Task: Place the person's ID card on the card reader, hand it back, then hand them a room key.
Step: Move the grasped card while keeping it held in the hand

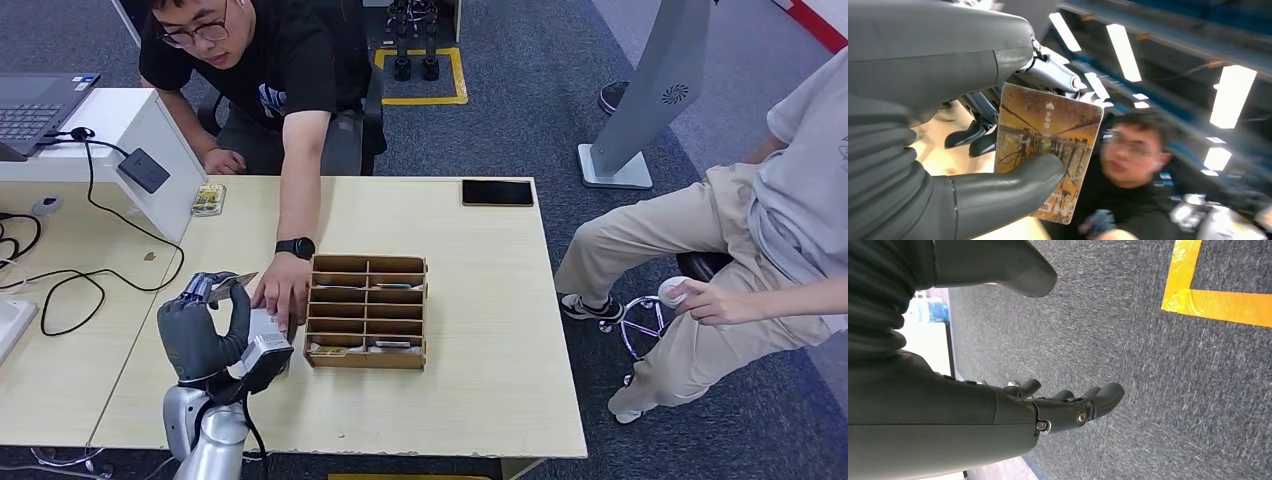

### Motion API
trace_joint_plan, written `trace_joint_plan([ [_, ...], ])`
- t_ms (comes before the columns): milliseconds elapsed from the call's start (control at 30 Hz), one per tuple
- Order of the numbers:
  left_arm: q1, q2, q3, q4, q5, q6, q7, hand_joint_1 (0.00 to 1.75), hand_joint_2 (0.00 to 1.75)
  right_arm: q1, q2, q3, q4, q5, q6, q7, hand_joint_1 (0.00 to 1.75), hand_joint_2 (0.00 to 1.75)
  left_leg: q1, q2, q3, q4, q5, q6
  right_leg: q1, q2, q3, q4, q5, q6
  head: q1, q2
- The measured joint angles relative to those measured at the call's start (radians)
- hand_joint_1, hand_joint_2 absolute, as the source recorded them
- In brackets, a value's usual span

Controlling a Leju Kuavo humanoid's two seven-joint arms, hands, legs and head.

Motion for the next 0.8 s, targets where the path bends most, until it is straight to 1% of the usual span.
trace_joint_plan([
  [267, 0.004, -0.002, 0.036, -0.004, -0.028, 0.0, -0.004, 1.75, 1.75, -0.002, -0.002, 0.0, 0.001, 0.0, 0.001, 0.0, 0.0, 1.75, 0.0, 0.0, 0.0, 0.0, 0.0, 0.0, 0.0, 0.0, 0.0, 0.0, 0.0, 0.0, 0.0, 0.0],
  [300, 0.004, -0.002, 0.043, -0.007, -0.063, 0.0, -0.007, 1.75, 1.75, -0.002, -0.003, 0.0, 0.002, 0.0, 0.002, 0.0, 0.0, 1.75, 0.0, 0.0, 0.0, 0.0, 0.0, 0.0, 0.0, 0.0, 0.0, 0.0, 0.0, 0.0, 0.0, 0.0],
  [333, 0.005, -0.002, 0.052, -0.014, -0.133, 0.0, -0.005, 1.75, 1.75, -0.003, -0.004, 0.001, 0.002, 0.0, 0.006, 0.0, 0.0, 1.75, 0.0, 0.0, 0.0, 0.0, 0.0, 0.0, 0.0, 0.0, 0.0, 0.0, 0.0, 0.0, 0.0, 0.0],
  [367, 0.006, -0.002, 0.062, -0.025, -0.228, 0.0, 0.007, 1.75, 1.75, -0.003, -0.006, 0.002, 0.003, 0.0, 0.01, -0.001, 0.0, 1.75, 0.0, 0.0, -0.001, 0.0, 0.0, 0.0, 0.0, 0.0, 0.0, 0.0, 0.0, 0.0, 0.0, 0.0],
  [400, 0.007, 0.0, 0.071, -0.038, -0.334, 0.0, 0.038, 1.75, 1.75, -0.003, -0.008, 0.004, 0.004, 0.0, 0.014, -0.001, 0.0, 1.75, 0.0, 0.0, -0.001, 0.0, 0.0, 0.0, 0.0, 0.0, 0.0, 0.0, 0.0, 0.0, 0.0, 0.0],
  [433, 0.008, 0.005, 0.075, -0.05, -0.437, 0.0, 0.091, 1.75, 1.75, -0.004, -0.011, 0.005, 0.005, 0.0, 0.017, -0.002, 0.0, 1.75, 0.0, 0.0, -0.001, 0.0, 0.0, 0.0, 0.0, 0.0, 0.0, 0.0, 0.0, 0.0, 0.0, 0.0],
  [467, 0.011, 0.016, 0.071, -0.058, -0.514, 0.0, 0.171, 1.75, 1.75, -0.004, -0.013, 0.006, 0.006, 0.0, 0.019, -0.002, 0.0, 1.75, 0.0, 0.0, -0.001, 0.0, 0.0, 0.0, 0.0, 0.0, 0.0, 0.0, 0.0, 0.0, 0.0, 0.0],
  [500, 0.014, 0.036, 0.056, -0.062, -0.568, 0.0, 0.276, 1.75, 1.75, -0.005, -0.016, 0.007, 0.008, 0.0, 0.02, -0.003, 0.0, 1.75, 0.0, 0.0, -0.001, 0.0, 0.0, 0.0, 0.0, 0.0, -0.001, 0.0, 0.0, 0.0, 0.0, 0.0],
  [533, 0.015, 0.068, 0.025, -0.064, -0.601, 0.0, 0.405, 1.75, 1.75, -0.005, -0.018, 0.007, 0.009, 0.0, 0.021, -0.003, 0.0, 1.75, 0.0, 0.001, -0.001, 0.0, 0.0, 0.0, 0.0, 0.001, -0.002, 0.0, 0.001, -0.001, 0.0, 0.0],
  [567, 0.014, 0.11, -0.019, -0.063, -0.618, 0.0, 0.546, 1.75, 1.75, -0.006, -0.019, 0.007, 0.01, 0.0, 0.021, -0.003, 0.0, 1.75, 0.0, 0.002, -0.001, 0.0, 0.0, 0.0, 0.0, 0.002, -0.003, 0.0, 0.001, -0.001, 0.0, 0.0],
  [633, -0.007, 0.216, -0.154, -0.049, -0.631, 0.0, 0.836, 1.75, 1.75, -0.005, -0.022, 0.007, 0.012, 0.0, 0.021, -0.003, 0.0, 1.75, 0.0, 0.0, -0.001, 0.0, 0.001, -0.001, 0.001, 0.001, -0.006, 0.0, 0.001, -0.002, -0.001, 0.0],
  [667, -0.025, 0.269, -0.237, -0.036, -0.632, 0.0, 0.956, 1.75, 1.75, -0.006, -0.024, 0.007, 0.012, 0.0, 0.021, -0.003, 0.0, 1.75, 0.0, -0.001, -0.002, 0.0, 0.001, -0.002, 0.001, -0.001, -0.006, 0.0, 0.001, -0.002, -0.002, 0.0],
  [700, -0.044, 0.317, -0.321, -0.02, -0.632, 0.0, 1.053, 1.75, 1.75, -0.007, -0.025, 0.007, 0.013, 0.0, 0.021, -0.003, 0.0, 1.75, 0.0, -0.002, -0.002, 0.0, 0.002, -0.003, 0.001, -0.002, -0.005, 0.001, 0.001, -0.002, -0.002, 0.0],
  [733, -0.06, 0.357, -0.398, -0.004, -0.632, 0.0, 1.118, 1.75, 1.75, -0.009, -0.025, 0.007, 0.013, 0.0, 0.021, -0.003, 0.0, 1.75, 0.0, -0.003, -0.003, -0.001, 0.002, -0.003, 0.001, -0.002, -0.005, 0.001, 0.001, -0.002, -0.002, 0.0],
  [800, -0.093, 0.412, -0.529, 0.056, -0.632, -0.001, 1.19, 1.75, 1.75, -0.011, -0.026, 0.007, 0.014, 0.0, 0.02, -0.003, 0.0, 1.75, 0.0, -0.001, -0.003, -0.001, 0.002, -0.004, 0.001, 0.0, -0.005, 0.001, 0.001, -0.002, -0.002, 0.0],
])
